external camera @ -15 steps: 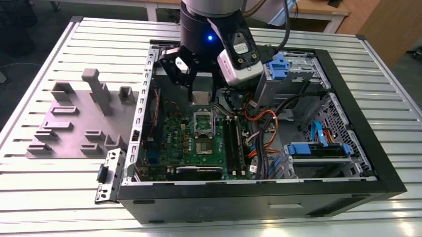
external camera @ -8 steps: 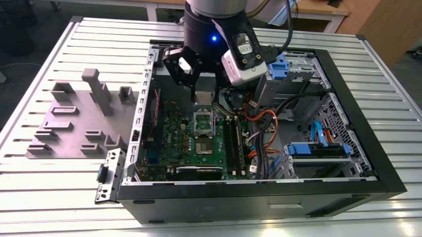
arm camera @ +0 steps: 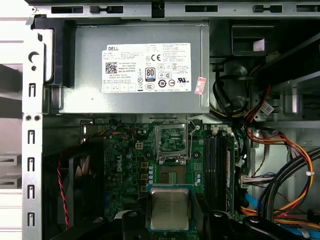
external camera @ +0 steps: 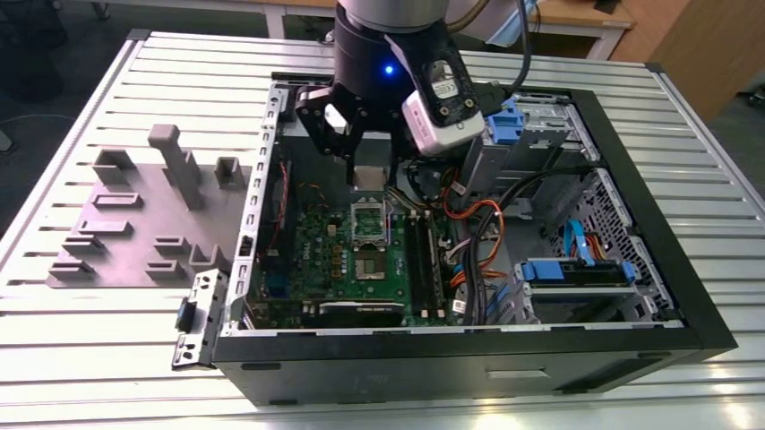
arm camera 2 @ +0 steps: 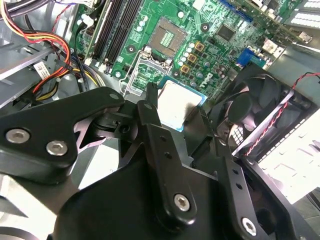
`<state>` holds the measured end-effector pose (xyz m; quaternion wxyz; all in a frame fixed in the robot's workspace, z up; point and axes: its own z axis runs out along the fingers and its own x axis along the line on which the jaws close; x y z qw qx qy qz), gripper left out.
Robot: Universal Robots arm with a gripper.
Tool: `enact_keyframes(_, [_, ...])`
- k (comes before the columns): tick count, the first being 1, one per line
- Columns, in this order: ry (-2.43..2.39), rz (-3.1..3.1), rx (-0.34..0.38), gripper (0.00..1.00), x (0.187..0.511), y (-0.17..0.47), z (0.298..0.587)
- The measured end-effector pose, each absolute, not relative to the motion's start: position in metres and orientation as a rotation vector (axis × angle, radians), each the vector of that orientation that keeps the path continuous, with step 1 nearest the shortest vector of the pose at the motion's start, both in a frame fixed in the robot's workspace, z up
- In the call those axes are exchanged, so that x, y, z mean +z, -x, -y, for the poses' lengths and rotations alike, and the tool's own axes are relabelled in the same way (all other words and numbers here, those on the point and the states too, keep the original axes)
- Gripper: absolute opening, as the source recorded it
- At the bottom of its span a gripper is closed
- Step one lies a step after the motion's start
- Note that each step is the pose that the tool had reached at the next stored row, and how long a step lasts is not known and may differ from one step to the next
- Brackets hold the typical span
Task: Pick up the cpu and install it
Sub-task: 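Place the cpu into insertion slot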
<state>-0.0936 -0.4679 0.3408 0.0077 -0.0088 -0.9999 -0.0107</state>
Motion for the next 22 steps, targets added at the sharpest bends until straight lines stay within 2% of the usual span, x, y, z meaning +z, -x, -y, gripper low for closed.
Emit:
enact_keyframes(12, [0.030, 3.126, -0.034, 0.45, 0.321, 0.090, 0.472])
enact_keyframes(22, [0.030, 3.126, -0.034, 0.45, 0.320, 0.090, 0.472])
